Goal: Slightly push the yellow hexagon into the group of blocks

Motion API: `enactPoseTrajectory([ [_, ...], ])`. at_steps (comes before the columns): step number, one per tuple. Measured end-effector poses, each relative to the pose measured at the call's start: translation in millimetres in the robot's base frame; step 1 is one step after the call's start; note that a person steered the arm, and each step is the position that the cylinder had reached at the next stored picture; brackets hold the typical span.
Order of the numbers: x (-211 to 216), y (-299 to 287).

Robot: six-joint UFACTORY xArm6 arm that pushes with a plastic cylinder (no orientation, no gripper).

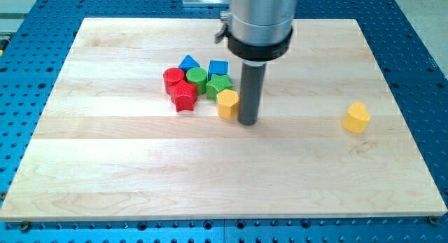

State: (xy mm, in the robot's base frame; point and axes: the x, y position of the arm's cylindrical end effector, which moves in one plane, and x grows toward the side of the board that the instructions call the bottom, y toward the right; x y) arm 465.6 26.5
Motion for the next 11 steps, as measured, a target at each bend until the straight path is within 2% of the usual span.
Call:
enactPoseTrajectory([
  [2,4,-108],
  [3,13,-106],
  [4,23,-38],
  [5,17,-43],
  [7,19,-92],
  [9,10,-37],
  [11,2,-58],
])
